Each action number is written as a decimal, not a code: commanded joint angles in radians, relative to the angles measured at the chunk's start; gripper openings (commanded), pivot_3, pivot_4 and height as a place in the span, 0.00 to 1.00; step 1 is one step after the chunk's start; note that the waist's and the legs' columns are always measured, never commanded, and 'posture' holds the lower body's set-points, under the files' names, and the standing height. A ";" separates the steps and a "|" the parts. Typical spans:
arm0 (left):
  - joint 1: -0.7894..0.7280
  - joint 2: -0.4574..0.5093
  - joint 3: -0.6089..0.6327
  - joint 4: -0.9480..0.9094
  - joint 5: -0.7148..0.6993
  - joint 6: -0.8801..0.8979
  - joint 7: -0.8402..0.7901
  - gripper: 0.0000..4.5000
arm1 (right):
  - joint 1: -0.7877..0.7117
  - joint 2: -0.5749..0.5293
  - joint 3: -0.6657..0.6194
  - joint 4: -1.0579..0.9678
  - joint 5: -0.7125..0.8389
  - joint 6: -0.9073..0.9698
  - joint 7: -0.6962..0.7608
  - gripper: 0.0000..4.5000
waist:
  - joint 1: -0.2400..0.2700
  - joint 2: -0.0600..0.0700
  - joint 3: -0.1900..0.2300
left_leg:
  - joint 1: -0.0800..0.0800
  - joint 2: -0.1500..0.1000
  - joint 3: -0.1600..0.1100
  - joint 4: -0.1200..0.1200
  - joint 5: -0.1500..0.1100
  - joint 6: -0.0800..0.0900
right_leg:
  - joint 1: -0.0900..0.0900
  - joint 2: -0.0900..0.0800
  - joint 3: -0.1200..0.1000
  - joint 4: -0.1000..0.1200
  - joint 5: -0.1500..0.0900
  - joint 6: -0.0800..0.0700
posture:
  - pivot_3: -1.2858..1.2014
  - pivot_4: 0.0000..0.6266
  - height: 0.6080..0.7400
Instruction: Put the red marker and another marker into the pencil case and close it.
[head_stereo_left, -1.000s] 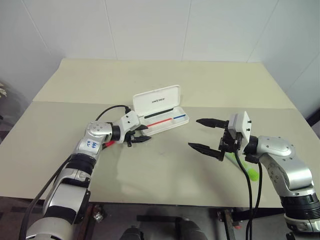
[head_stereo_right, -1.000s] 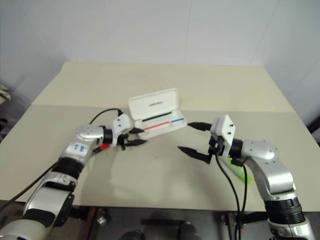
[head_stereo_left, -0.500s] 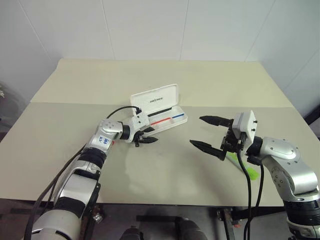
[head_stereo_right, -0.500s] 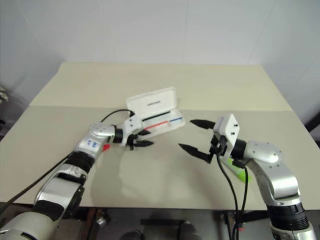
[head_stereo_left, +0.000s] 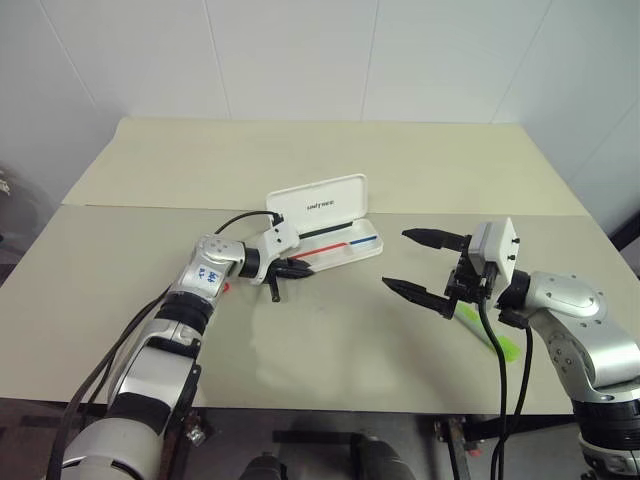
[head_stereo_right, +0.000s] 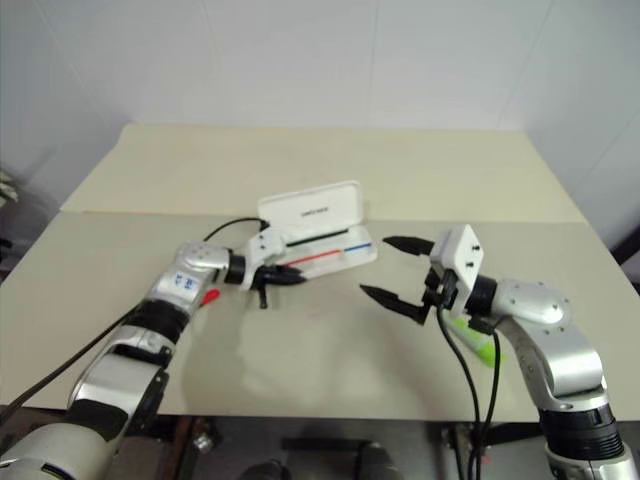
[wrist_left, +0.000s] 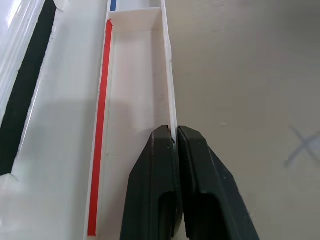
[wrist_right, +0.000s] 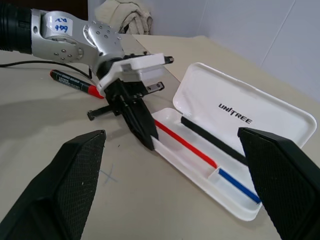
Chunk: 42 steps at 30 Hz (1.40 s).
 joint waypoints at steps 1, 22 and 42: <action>0.065 0.031 -0.017 -0.197 -0.044 0.045 -0.090 0.01 | -0.012 -0.020 -0.041 0.015 0.016 -0.019 0.019 1.00 | 0.001 0.000 0.000 | 0.000 0.000 0.000 0.000 0.000 0.000 | 0.000 0.000 0.000 0.000 0.000 0.000 | 0.52 0.24 1.00; 0.326 0.117 -0.094 -0.666 -0.069 0.222 -0.086 0.01 | -0.004 0.003 -0.032 0.032 0.014 -0.023 0.028 1.00 | -0.002 0.000 0.000 | 0.001 0.000 -0.001 0.010 0.000 0.000 | 0.001 0.000 0.001 0.005 0.000 -0.001 | 0.52 0.24 1.00; 0.333 0.060 -0.083 -0.683 -0.102 0.204 -0.013 0.55 | -0.042 0.046 -0.002 0.048 -0.004 -0.028 0.021 1.00 | -0.002 0.000 0.000 | 0.004 0.000 0.000 0.009 0.000 0.000 | 0.003 0.000 0.001 0.006 0.000 -0.001 | 0.52 0.24 1.00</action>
